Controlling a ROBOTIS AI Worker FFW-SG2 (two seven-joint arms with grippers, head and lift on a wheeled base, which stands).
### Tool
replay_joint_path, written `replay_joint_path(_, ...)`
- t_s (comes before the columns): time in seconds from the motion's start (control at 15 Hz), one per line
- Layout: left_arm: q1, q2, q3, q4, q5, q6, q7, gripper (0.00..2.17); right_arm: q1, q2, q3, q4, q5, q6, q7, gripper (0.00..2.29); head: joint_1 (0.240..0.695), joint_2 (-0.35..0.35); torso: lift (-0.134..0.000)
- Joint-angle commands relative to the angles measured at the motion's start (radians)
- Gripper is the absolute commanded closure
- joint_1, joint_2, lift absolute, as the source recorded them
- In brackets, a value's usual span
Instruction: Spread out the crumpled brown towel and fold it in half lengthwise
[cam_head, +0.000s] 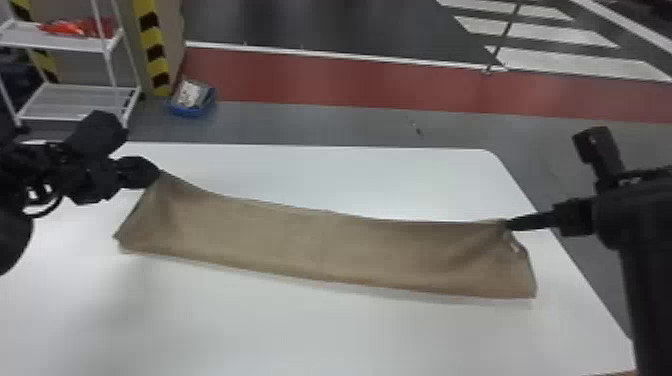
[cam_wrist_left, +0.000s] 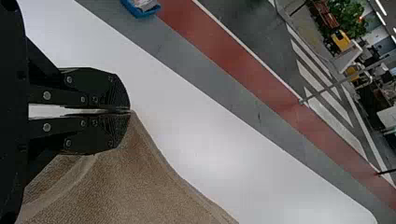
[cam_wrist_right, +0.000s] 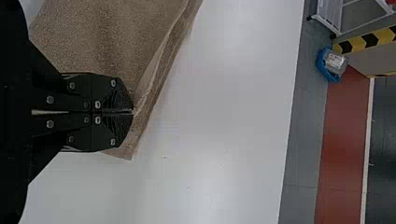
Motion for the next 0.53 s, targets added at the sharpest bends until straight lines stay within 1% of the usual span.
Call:
replay_joint_path(0.0, 0.000, 0.002, 0.000, 0.000, 0.002, -0.003, -0.001, 1.08, -0.020, 0.001, 0.009, 0.029, 0.029, 0.000, -0.002, 1.19, 0.695, -0.195, -0.124)
replay_joint_path(0.07, 0.000, 0.003, 0.000, 0.000, 0.002, -0.003, 0.001, 1.08, -0.024, 0.001, 0.014, 0.043, 0.047, -0.003, -0.002, 1.20, 0.695, -0.196, -0.124)
replay_joint_path(0.27, 0.000, 0.009, 0.003, 0.000, 0.005, -0.015, 0.004, 1.08, -0.034, -0.002, -0.014, 0.064, 0.047, -0.006, -0.006, 1.19, 0.695, -0.201, -0.124)
replay_joint_path(0.47, -0.005, 0.014, 0.006, 0.000, 0.006, -0.021, 0.004, 1.08, -0.031, 0.000, -0.047, 0.052, -0.005, 0.009, 0.003, 1.20, 0.695, -0.208, -0.124)
